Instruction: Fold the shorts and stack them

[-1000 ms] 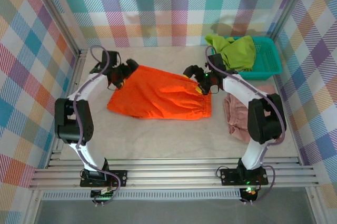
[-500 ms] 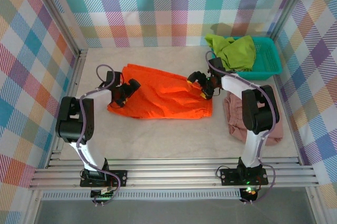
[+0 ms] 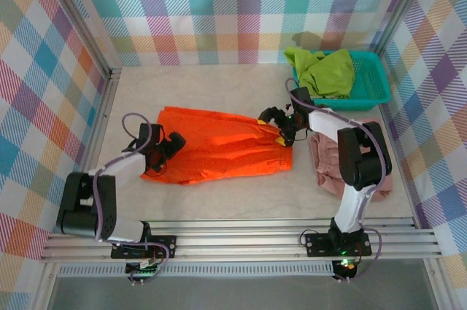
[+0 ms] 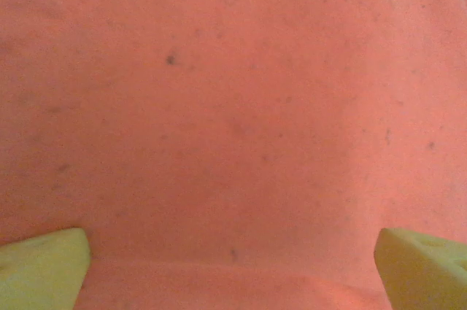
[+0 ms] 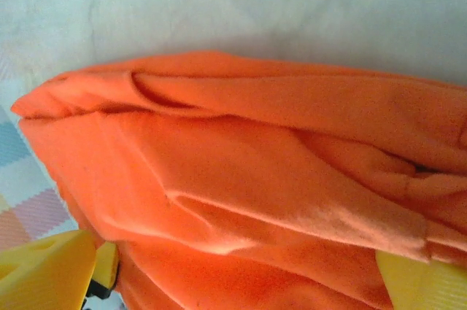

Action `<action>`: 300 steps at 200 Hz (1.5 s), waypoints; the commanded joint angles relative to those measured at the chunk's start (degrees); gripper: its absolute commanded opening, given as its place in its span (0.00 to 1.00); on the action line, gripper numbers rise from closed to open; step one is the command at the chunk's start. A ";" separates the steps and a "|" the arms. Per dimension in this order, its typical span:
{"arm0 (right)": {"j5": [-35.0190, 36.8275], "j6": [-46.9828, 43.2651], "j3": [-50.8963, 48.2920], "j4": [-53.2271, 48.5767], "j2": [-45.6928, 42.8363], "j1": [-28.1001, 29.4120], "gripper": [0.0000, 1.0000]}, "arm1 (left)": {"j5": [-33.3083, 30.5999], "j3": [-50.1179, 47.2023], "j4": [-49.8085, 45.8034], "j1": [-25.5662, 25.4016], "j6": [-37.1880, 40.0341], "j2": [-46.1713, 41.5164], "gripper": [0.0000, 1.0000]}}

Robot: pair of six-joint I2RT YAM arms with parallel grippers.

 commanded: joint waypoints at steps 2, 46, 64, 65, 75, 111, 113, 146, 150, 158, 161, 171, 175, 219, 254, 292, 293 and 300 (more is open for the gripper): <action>-2.58 -5.18 -1.38 -1.84 -5.63 1.83 0.99 | -2.03 -0.33 -6.53 -0.01 1.11 -7.44 1.00; -4.60 -5.43 0.37 -0.05 -11.46 3.83 1.00 | 7.79 6.23 -6.83 -0.46 1.02 -16.94 1.00; -4.87 -4.33 2.58 0.30 -9.71 4.91 1.00 | 10.49 8.77 -5.68 -1.48 -0.94 -16.15 1.00; -4.89 -4.29 2.65 0.31 -9.64 5.04 1.00 | 10.62 8.87 -5.62 -1.52 -1.08 -16.06 1.00; -5.12 -3.91 4.22 0.35 -8.05 6.04 1.00 | 11.40 9.99 -5.20 -2.22 -1.77 -15.01 1.00; -7.70 -1.21 9.35 2.23 -0.07 8.91 1.00 | 12.07 8.70 -1.53 -4.08 -4.10 -10.31 1.00; -7.96 -1.14 9.68 2.39 0.40 9.03 1.00 | 12.05 8.46 -1.30 -4.17 -4.29 -10.07 1.00; -6.99 -1.21 13.45 2.67 6.01 9.61 1.00 | 10.76 3.09 1.84 -5.49 -5.24 -7.24 1.00; -6.53 -1.39 13.81 2.45 6.65 9.59 1.00 | 10.50 2.60 1.98 -5.59 -5.23 -6.92 1.00; -5.97 -1.79 14.44 2.13 7.80 9.66 1.00 | 9.95 1.44 2.21 -5.69 -5.24 -6.52 1.00; -5.77 -1.80 14.61 2.16 8.25 9.66 1.00 | 9.80 0.96 2.36 -5.83 -5.19 -6.41 1.00; -5.45 -1.88 15.17 2.23 9.66 9.65 1.00 | 9.08 -0.68 2.92 -6.03 -5.25 -6.07 1.00; -5.43 -1.96 15.43 2.22 10.18 9.66 1.00 | 8.74 -1.42 3.01 -6.08 -5.18 -6.07 1.00; -3.24 -2.10 15.82 2.72 14.52 9.38 1.00 | 5.57 -8.15 4.79 -6.31 -4.95 -6.17 1.00; -3.65 -2.36 14.80 3.85 14.08 9.39 1.00 | 3.19 -10.72 3.44 -6.30 -4.44 -8.35 1.00; 0.37 -9.85 10.71 3.39 2.97 9.40 1.00 | 4.45 -3.16 -3.38 -6.47 -1.16 -16.90 1.00; 0.72 -10.26 10.54 3.18 2.42 9.44 1.00 | 4.44 -2.81 -3.50 -6.52 -1.01 -17.13 1.00; 3.12 -13.21 9.44 1.80 -0.69 9.33 1.00 | 4.75 -0.10 -5.27 -6.92 -0.12 -18.37 1.00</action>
